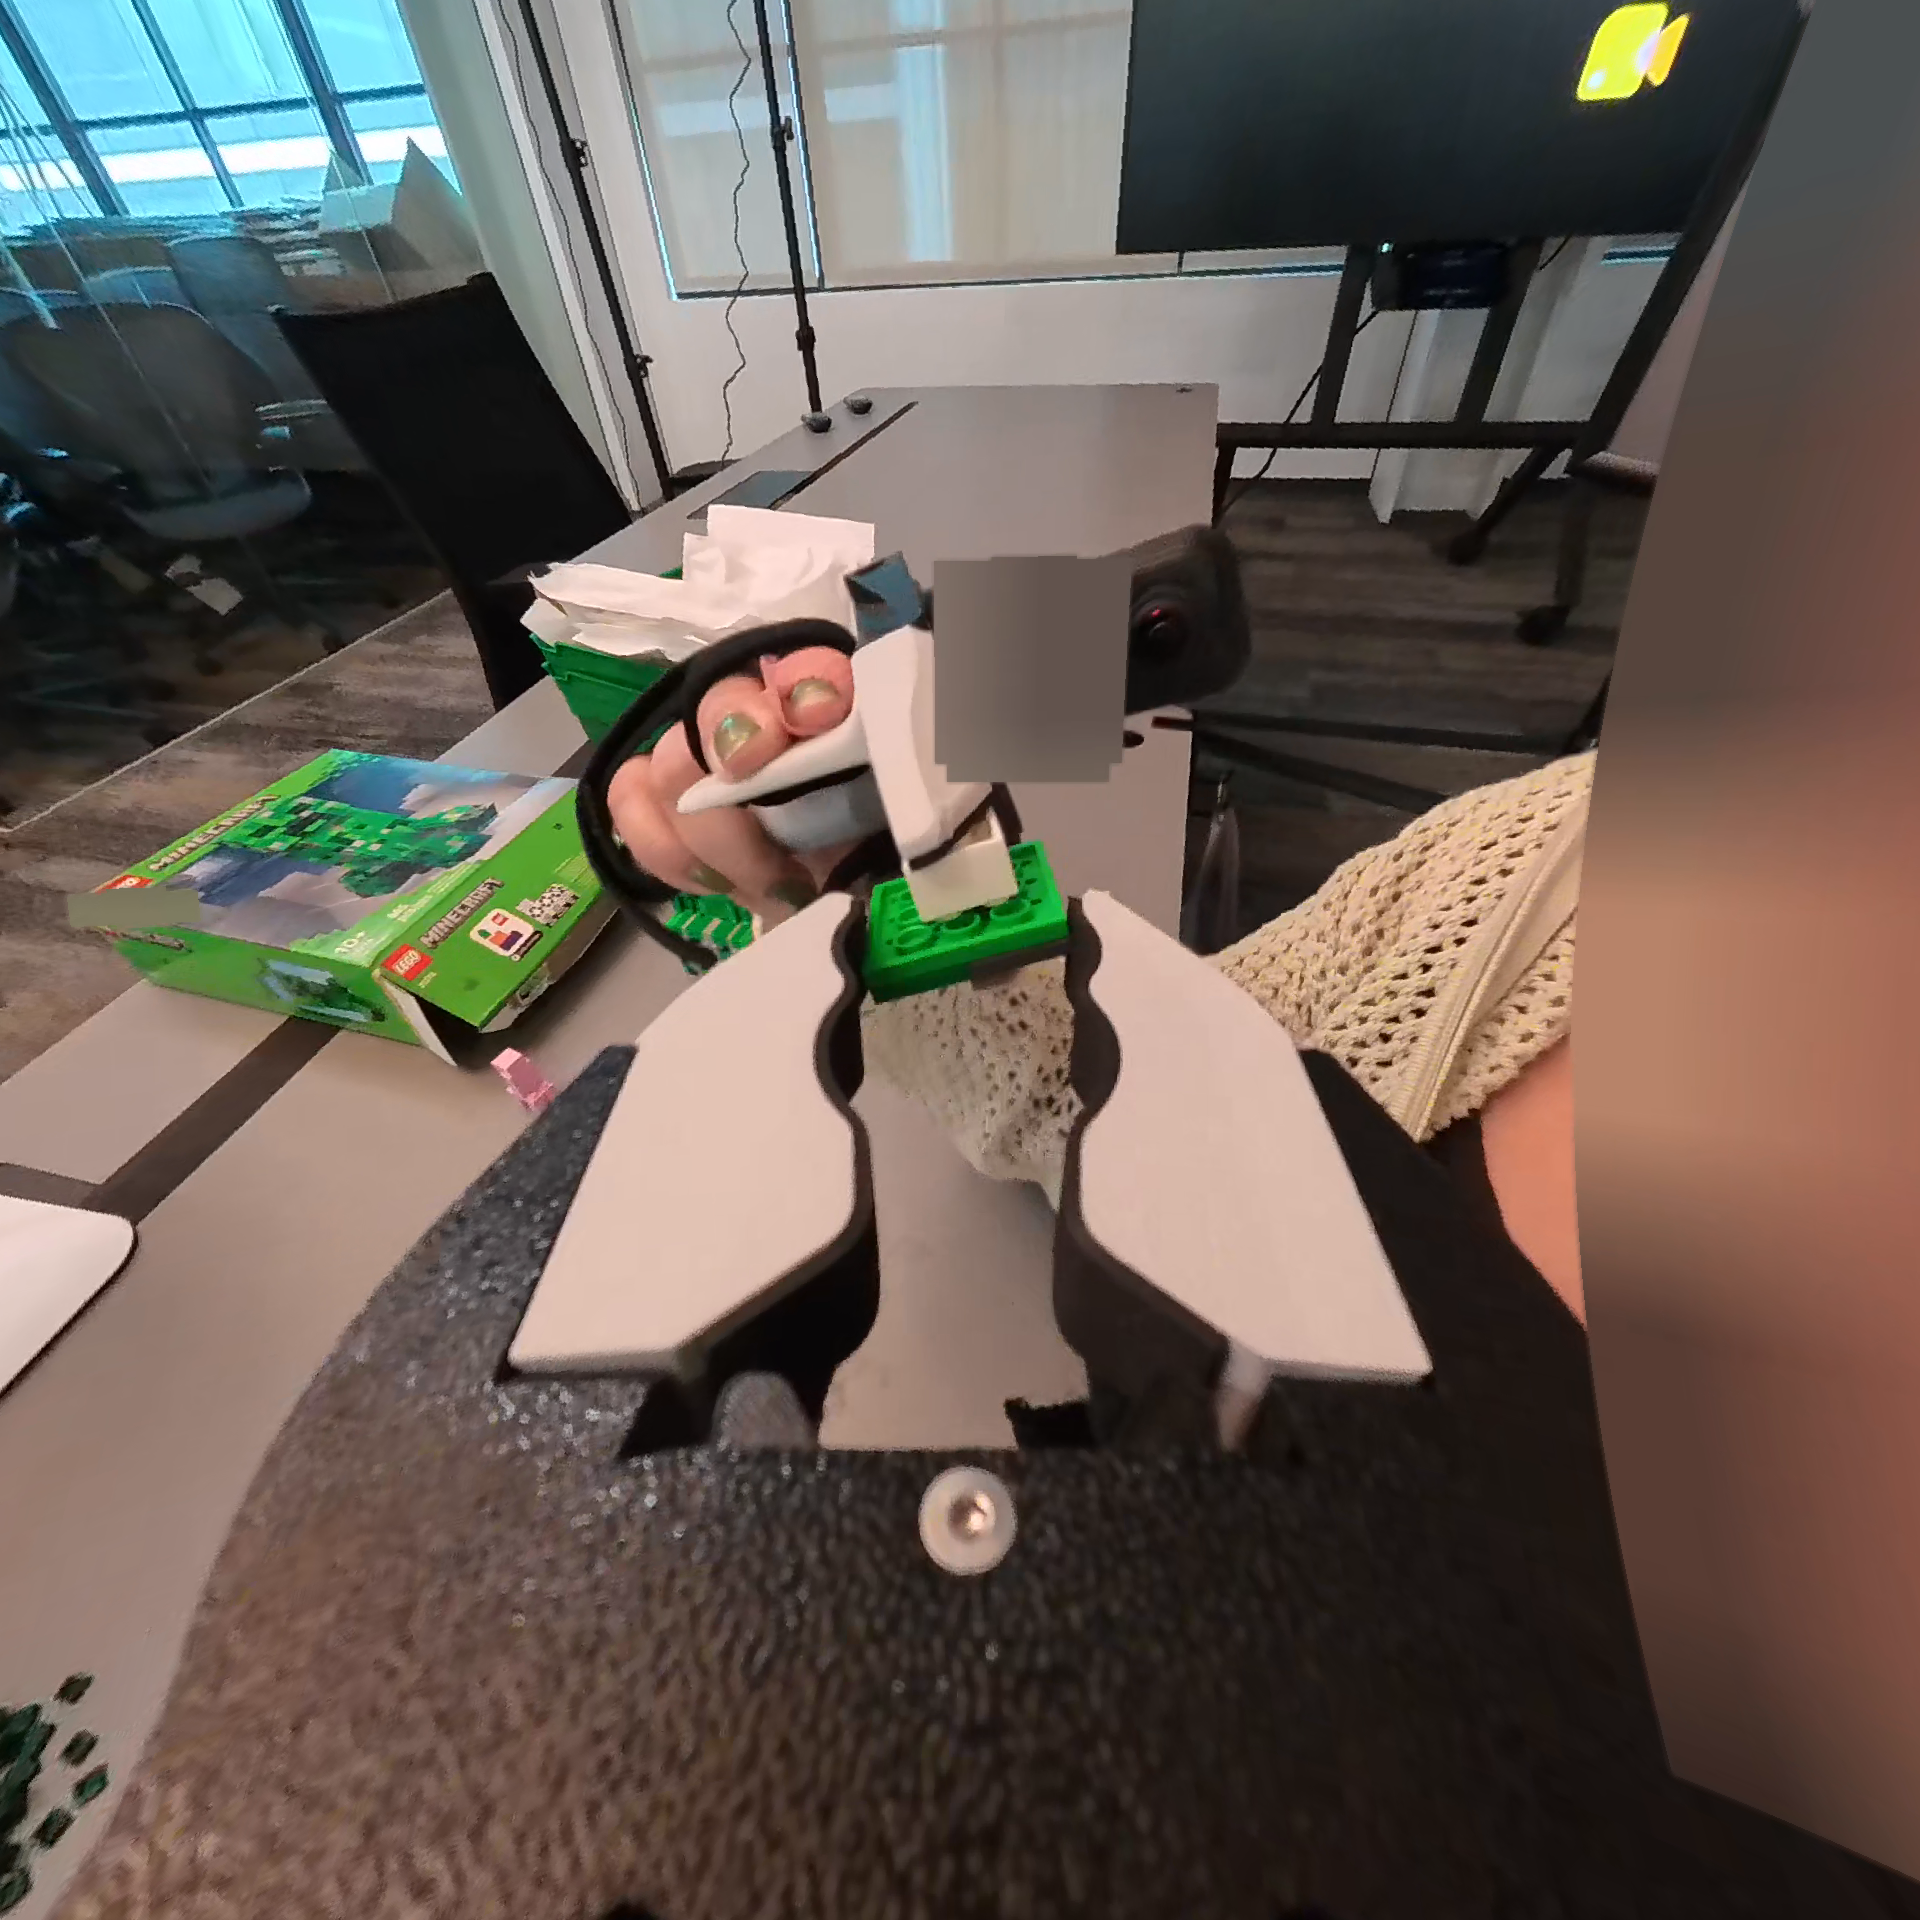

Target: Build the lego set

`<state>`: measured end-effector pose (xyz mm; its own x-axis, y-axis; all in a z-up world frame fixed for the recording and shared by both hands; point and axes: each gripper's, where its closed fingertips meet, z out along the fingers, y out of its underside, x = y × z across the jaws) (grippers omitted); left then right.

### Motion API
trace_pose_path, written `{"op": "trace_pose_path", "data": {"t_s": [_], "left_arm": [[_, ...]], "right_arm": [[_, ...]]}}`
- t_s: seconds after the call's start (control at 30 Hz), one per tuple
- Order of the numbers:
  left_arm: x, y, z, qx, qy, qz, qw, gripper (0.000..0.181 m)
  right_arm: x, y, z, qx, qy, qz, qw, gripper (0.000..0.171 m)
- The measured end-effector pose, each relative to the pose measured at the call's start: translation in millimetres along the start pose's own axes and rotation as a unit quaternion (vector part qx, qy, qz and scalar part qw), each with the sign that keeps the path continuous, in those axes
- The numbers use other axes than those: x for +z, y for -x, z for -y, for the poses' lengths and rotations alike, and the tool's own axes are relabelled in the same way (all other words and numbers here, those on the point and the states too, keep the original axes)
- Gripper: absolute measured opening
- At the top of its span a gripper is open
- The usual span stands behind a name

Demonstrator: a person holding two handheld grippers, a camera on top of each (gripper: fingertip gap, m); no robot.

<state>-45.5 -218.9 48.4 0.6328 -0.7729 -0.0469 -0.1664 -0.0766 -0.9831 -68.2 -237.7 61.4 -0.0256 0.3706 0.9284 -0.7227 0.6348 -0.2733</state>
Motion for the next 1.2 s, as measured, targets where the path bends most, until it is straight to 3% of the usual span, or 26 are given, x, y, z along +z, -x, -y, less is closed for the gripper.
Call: {"op": "trace_pose_path", "data": {"t_s": [0.27, 1.2], "left_arm": [[-0.7, -3.1, -7.0, 0.027, 0.024, 0.027, 0.999, 0.036], [4.9, -13.2, -10.9, 0.004, 0.025, -0.019, 1.000, 0.036]], "right_arm": [[0.4, 7.4, 0.7, -0.012, 0.026, 0.025, 0.999, 0.019], [-6.1, 15.7, 5.3, 0.004, 0.072, 0.061, 0.995, 0.019]]}}
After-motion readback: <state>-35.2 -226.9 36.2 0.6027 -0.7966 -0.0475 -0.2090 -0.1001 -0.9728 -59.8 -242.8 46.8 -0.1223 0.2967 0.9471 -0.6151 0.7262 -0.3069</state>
